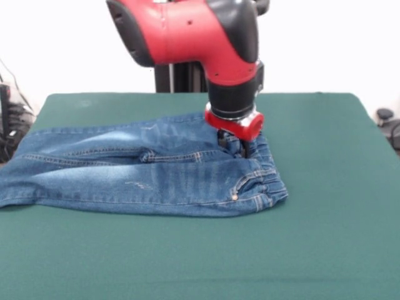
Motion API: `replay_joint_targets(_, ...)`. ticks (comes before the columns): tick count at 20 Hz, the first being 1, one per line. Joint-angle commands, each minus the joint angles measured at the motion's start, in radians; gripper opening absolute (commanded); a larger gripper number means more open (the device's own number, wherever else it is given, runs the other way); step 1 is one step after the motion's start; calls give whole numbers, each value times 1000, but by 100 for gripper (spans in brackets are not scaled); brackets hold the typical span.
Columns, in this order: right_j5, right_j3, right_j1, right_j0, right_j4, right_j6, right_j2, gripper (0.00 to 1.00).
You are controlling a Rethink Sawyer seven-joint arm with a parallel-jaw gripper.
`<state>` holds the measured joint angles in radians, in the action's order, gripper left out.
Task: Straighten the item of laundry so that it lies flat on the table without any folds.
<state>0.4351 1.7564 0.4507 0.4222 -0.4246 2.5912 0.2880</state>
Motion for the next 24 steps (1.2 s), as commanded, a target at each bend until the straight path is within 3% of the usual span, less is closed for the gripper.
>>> replay_joint_targets(1,-193,-42,-386,56,-13,-212,362,100)
replay_joint_targets(6,-220,-32,-412,76,-30,-169,406,100)
replay_joint_targets(15,-307,-39,-410,14,20,31,353,100)
replay_joint_targets(24,-310,-21,-497,83,52,-22,437,100)
